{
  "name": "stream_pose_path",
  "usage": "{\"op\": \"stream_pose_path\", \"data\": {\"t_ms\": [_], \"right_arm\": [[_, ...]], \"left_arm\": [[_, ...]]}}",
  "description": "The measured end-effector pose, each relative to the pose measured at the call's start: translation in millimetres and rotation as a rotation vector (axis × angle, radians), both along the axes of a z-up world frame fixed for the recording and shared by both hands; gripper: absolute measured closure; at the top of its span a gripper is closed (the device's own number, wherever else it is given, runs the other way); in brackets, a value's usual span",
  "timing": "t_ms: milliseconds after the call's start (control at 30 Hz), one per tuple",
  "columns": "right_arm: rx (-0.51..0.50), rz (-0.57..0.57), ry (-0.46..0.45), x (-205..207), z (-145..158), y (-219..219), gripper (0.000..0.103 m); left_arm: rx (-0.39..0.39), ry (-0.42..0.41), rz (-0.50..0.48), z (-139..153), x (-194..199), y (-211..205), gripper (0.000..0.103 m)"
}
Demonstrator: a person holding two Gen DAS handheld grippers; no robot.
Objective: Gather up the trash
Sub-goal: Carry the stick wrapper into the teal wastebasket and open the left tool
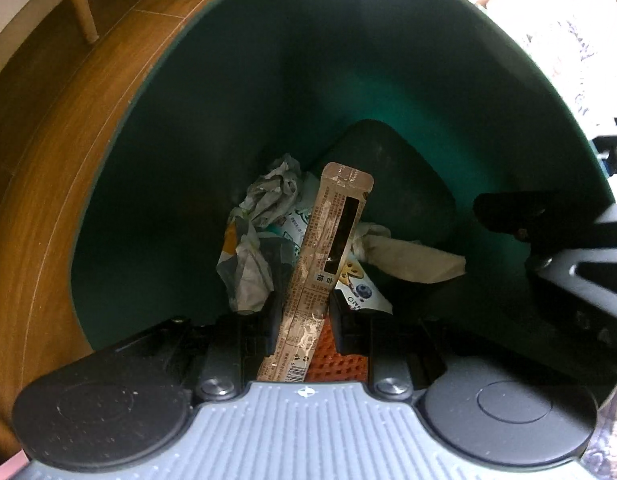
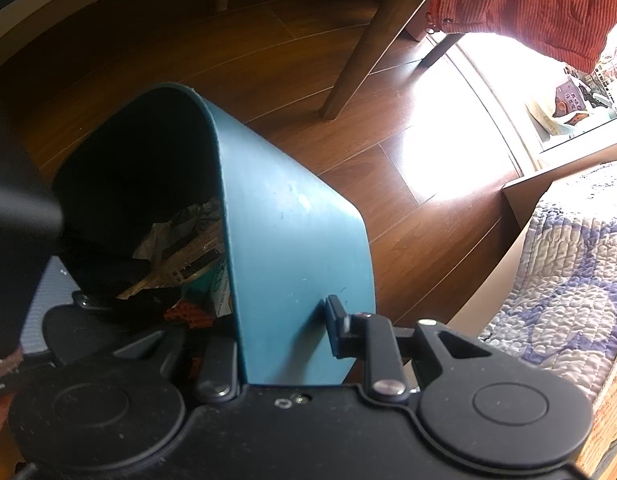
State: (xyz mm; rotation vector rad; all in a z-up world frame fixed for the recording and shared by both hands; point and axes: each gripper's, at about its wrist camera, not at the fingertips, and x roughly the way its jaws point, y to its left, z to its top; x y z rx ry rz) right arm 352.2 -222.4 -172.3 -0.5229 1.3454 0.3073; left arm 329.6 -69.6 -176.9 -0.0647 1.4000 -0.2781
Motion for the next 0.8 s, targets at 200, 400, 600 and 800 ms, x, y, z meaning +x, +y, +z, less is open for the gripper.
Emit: {"op": "stream_pose_path", "data": {"t_ms": [200,400,600,800], "right_arm": [[0.003,-0.005,-0.001,0,1,0,0.078],[0.0,0.003,0.001,-1,1,0,0.078],[0.001,0.002,0.003,0,0,0,0.078],[-0.001,0.004,0.012,2,-1,0,0.078]], "left_arm": [[-0.028,-0.015,-0.011,1,-6,3,0.075],[-0.059,-0.071,-0.004,13,-15,13,0.042],[-0.084,-0.111,-0.017,32,-27,31,0.042],[-0.107,-0.149,-0.008,55,-40,66,0.042]]}}
